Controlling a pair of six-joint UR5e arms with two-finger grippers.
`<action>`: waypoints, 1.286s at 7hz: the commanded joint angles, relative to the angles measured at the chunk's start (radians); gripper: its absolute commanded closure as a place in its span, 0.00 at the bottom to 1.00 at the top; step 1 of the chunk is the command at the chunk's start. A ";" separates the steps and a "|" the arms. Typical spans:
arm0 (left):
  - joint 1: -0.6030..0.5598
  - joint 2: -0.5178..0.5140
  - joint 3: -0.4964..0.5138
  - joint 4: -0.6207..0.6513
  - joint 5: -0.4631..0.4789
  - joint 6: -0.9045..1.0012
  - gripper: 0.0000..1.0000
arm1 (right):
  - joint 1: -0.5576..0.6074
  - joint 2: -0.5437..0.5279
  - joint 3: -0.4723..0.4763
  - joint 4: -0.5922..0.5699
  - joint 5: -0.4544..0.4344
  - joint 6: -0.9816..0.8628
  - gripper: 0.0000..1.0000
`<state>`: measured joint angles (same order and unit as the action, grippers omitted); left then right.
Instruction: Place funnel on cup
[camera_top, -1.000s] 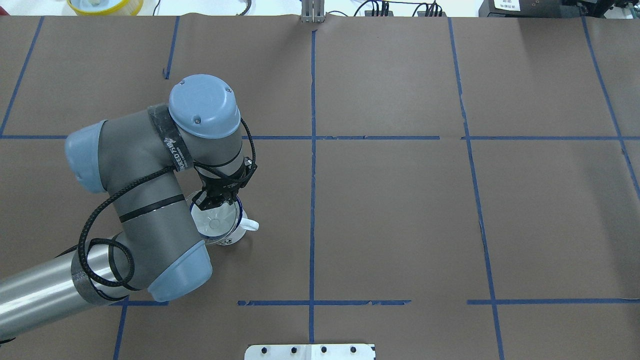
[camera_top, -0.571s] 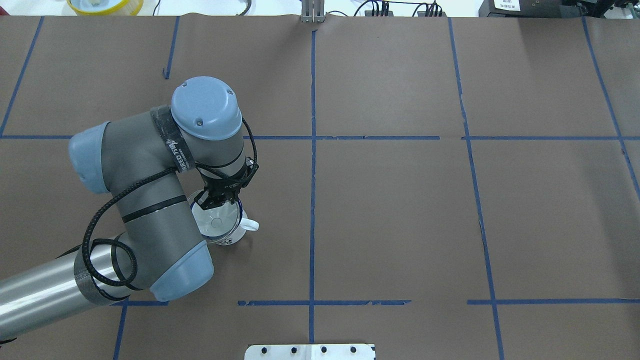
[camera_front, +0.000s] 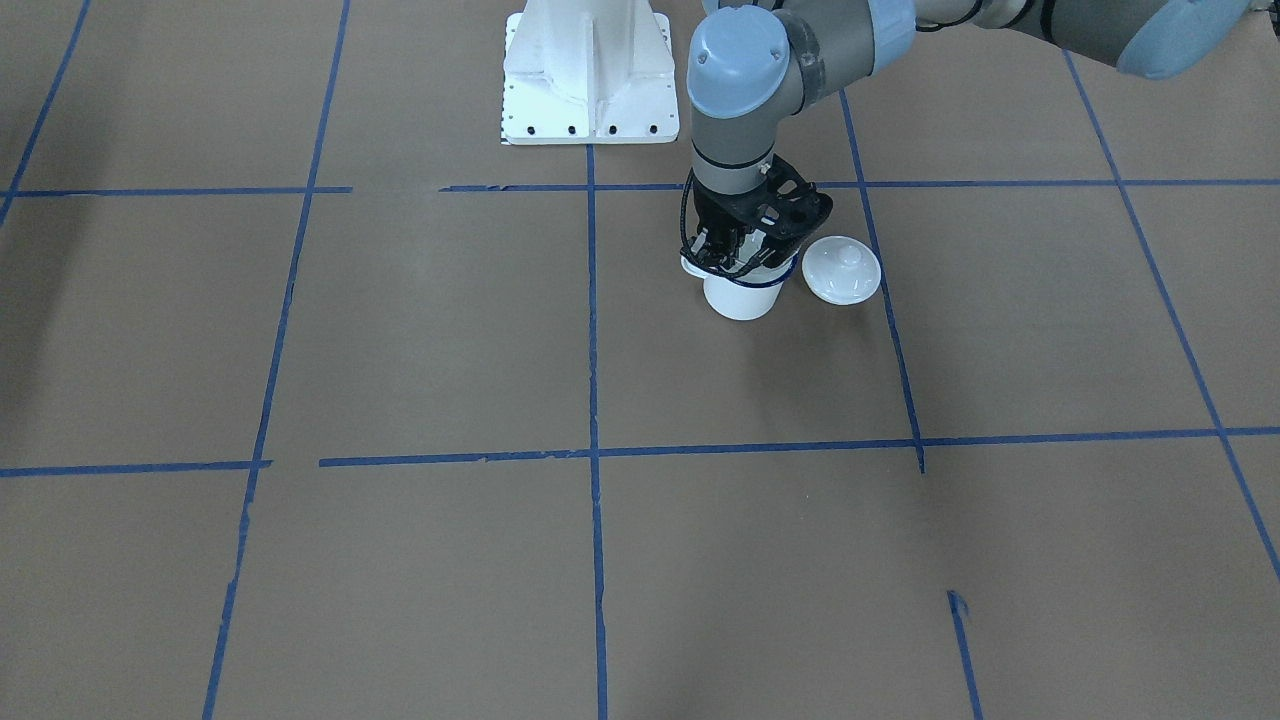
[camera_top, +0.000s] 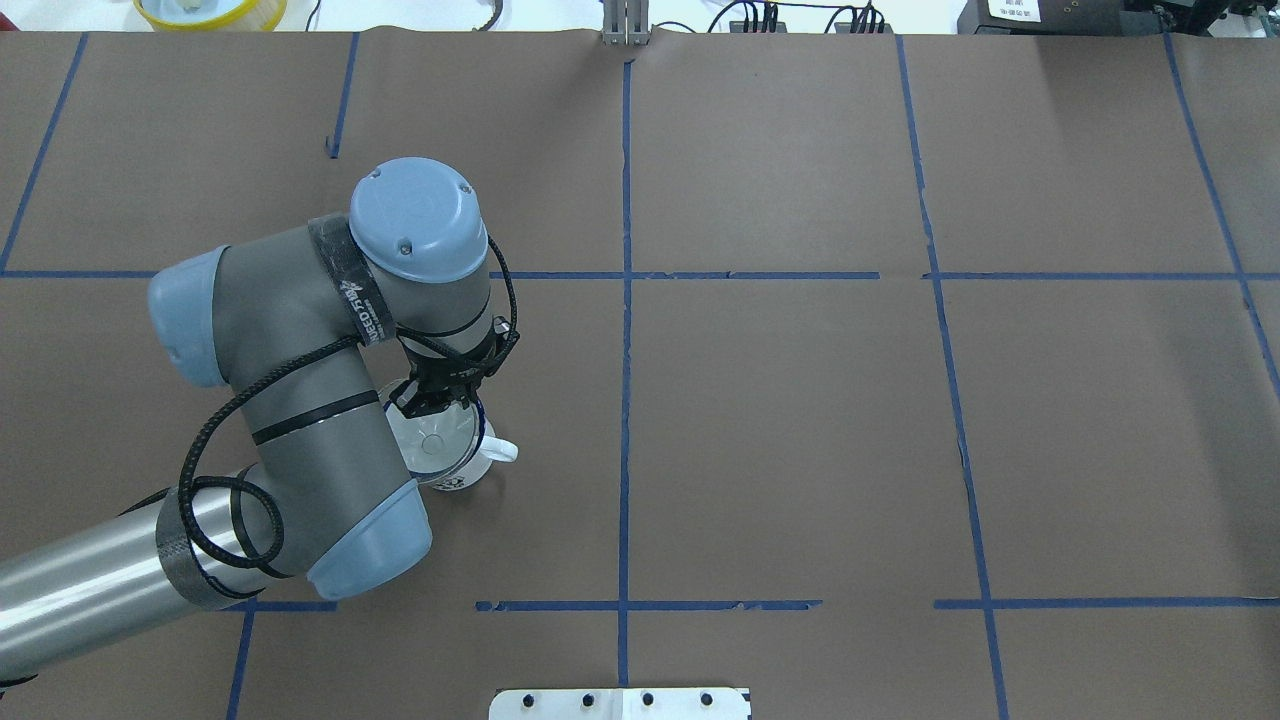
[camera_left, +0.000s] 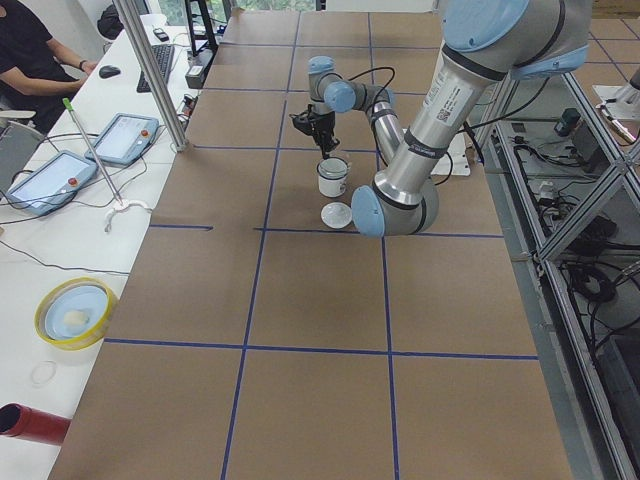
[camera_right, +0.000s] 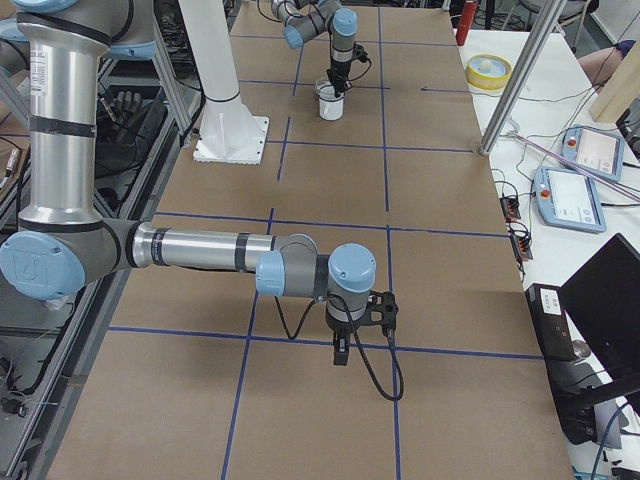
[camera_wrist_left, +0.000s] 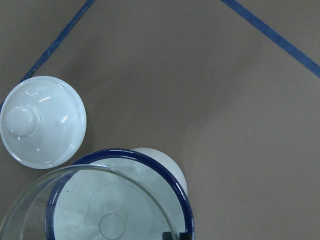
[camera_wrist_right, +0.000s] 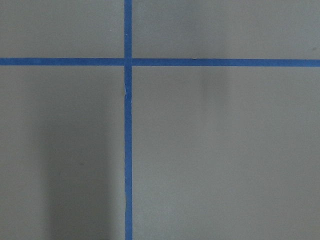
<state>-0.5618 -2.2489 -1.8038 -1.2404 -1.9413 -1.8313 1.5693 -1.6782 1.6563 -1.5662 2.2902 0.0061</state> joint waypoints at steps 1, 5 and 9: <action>0.002 -0.001 0.003 -0.008 0.001 0.013 1.00 | 0.000 0.000 0.000 0.000 0.000 0.000 0.00; 0.000 -0.001 0.011 -0.019 0.008 0.032 0.00 | 0.000 0.000 0.000 0.000 0.000 0.000 0.00; -0.226 0.118 -0.133 0.002 0.002 0.509 0.00 | 0.000 0.000 0.000 0.000 0.000 0.000 0.00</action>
<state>-0.7043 -2.1961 -1.8921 -1.2420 -1.9304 -1.5174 1.5693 -1.6782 1.6564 -1.5662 2.2902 0.0061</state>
